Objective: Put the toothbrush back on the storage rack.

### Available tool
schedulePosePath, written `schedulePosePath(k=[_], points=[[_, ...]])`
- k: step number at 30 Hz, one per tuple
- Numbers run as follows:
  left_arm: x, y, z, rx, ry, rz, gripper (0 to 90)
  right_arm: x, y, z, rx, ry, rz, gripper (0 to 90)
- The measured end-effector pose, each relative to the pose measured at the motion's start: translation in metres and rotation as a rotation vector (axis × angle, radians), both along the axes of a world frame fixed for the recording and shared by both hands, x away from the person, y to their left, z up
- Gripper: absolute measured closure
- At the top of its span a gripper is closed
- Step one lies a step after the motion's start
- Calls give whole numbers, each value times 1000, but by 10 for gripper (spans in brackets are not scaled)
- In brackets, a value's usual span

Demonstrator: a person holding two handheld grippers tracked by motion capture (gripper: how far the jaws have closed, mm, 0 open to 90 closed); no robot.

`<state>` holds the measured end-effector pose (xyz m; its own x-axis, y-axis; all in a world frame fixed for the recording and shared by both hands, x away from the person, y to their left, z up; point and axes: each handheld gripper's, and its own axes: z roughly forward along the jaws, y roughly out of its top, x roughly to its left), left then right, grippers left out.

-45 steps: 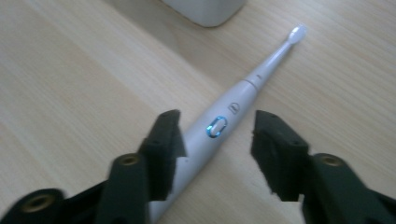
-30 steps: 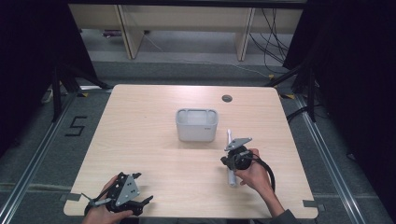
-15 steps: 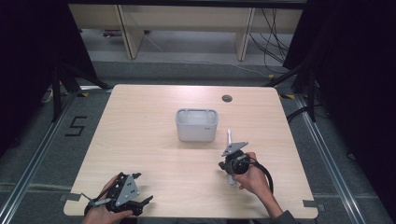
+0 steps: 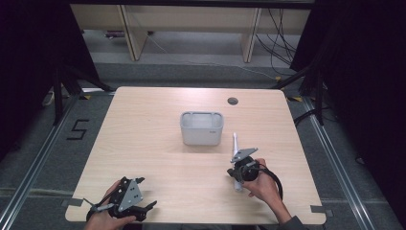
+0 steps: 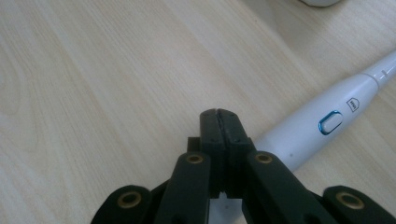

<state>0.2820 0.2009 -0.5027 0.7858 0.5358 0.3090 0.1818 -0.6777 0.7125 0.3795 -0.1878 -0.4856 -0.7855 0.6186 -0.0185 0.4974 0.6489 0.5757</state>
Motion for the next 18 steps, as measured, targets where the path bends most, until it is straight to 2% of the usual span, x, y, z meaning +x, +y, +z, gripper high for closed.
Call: schedulePosePath(k=[2, 3, 4, 6, 7, 8, 10, 14, 15, 18], points=[[0, 0, 0, -1, 0, 1, 151, -1, -2, 1, 1, 20, 10, 899], [0, 1, 1, -5, 17, -9, 151, -2, -3, 1, -10, 30, -2, 899], [0, 1, 1, -5, 17, -9, 151, -2, -3, 1, -10, 30, -2, 899], [0, 1, 1, -8, 16, -7, 151, -1, -3, -2, -9, -1, -9, 898], [0, 1, 1, -3, 14, -8, 151, -1, -4, -1, -17, 16, -6, 898], [0, 1, 1, 1, 16, -7, 151, -1, -5, -2, -5, 3, -12, 897], [0, 1, 1, 0, 13, -10, 151, -2, -7, -2, -11, 6, -22, 897], [0, 1, 1, -10, 16, -6, 151, -3, -12, -1, -16, 36, -39, 897], [0, 1, 1, -15, 15, -6, 151, -2, -13, -2, -18, 28, -24, 897], [0, 1, 1, -4, 17, -7, 151, -3, -15, -3, -22, 27, -50, 897]])
